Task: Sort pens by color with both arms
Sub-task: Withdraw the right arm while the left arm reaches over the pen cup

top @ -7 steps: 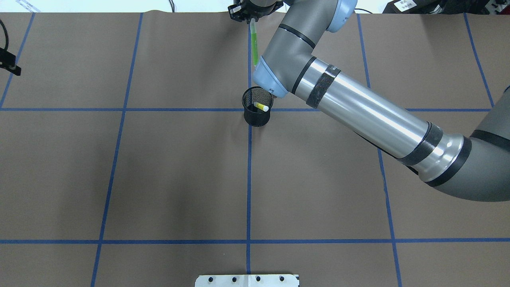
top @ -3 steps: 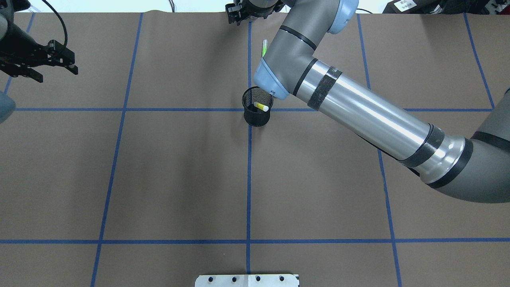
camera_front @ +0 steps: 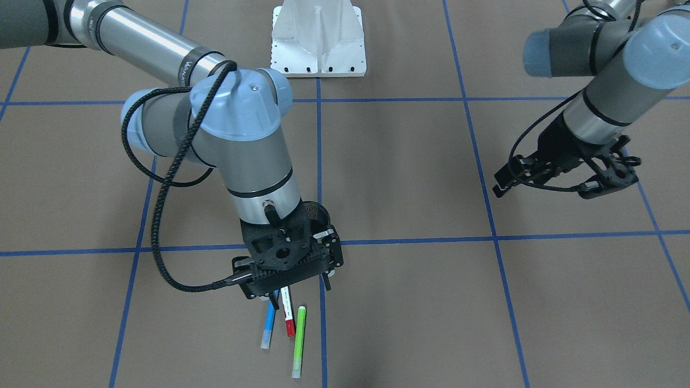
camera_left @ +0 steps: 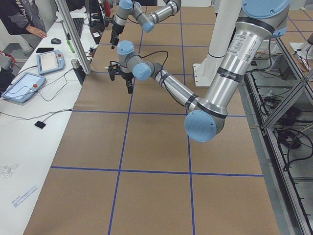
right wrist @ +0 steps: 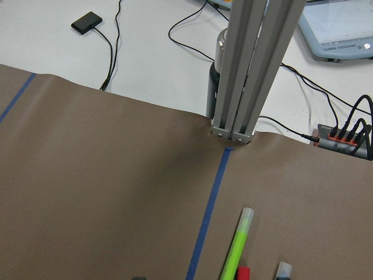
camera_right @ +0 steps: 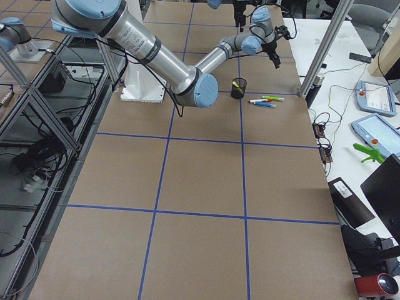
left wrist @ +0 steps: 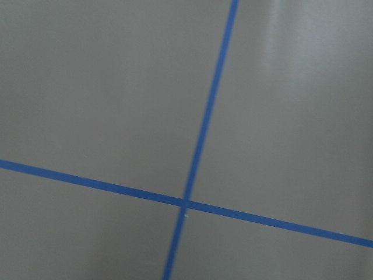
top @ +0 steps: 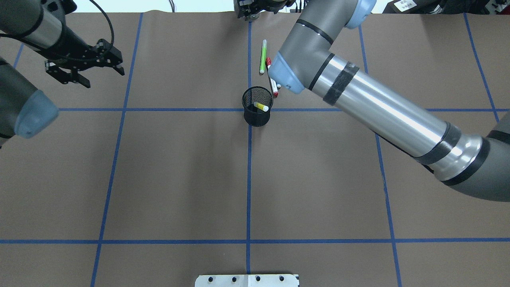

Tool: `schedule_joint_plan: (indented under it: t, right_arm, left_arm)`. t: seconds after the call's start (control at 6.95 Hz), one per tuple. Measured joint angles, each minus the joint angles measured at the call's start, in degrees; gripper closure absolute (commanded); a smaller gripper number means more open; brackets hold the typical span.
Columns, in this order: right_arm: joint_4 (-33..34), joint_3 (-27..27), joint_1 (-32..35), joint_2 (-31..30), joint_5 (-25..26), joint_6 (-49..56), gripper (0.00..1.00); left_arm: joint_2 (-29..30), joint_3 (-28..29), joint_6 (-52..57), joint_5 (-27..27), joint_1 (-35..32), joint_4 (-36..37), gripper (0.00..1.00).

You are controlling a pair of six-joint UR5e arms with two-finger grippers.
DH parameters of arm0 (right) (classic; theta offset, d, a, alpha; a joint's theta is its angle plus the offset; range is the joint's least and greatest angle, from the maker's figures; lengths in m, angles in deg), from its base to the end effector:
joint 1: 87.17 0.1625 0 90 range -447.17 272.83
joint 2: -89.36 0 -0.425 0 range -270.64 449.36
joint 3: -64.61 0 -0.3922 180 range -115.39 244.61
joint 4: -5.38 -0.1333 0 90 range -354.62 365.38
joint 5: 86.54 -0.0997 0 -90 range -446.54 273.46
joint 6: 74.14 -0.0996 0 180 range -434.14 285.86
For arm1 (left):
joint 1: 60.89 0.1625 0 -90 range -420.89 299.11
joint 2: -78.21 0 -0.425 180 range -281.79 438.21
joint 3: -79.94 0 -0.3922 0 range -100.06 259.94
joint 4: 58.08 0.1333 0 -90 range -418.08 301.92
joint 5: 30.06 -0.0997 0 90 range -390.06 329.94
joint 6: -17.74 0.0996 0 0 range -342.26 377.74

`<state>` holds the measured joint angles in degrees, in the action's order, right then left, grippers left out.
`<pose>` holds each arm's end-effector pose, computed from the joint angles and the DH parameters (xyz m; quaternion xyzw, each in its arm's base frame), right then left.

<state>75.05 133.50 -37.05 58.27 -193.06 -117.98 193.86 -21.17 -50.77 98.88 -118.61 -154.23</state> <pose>-0.4372 -0.6870 0.1073 0.2743 -0.4143 -0.0399 0.8669 0.2735 -0.5653 0.2998 -0.0192 0.4635 -0.1570 0.8719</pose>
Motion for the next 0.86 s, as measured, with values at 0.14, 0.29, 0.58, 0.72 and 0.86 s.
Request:
schedule_joint_plan:
  t: [0.14, 0.29, 0.58, 0.72, 0.86]
  right_arm:
    - [0.1, 3.7, 3.6, -4.1, -5.9, 0.3, 0.01]
    - [0.5, 8.0, 6.9, -9.7, -10.5, 0.3, 0.0]
    - [8.8, 17.5, 12.2, -20.1, -14.6, 0.0, 0.0]
    - [16.7, 22.9, 14.9, -24.3, -15.5, 0.3, 0.0]
    - [21.7, 27.8, 17.7, -29.8, -15.9, 0.9, 0.0]
  left_arm:
    - [2.7, 0.7, -6.6, -1.2, 2.8, 0.1, 0.0]
    - [6.3, 2.6, -14.1, -2.3, 5.4, 0.0, 0.0]
    - [14.8, 8.8, -27.2, -4.2, 8.9, -2.1, 0.0]
    - [17.8, 12.2, -33.9, -6.5, 10.6, -6.3, 0.0]
    - [20.2, 15.8, -39.9, -9.4, 12.8, -11.5, 0.0]
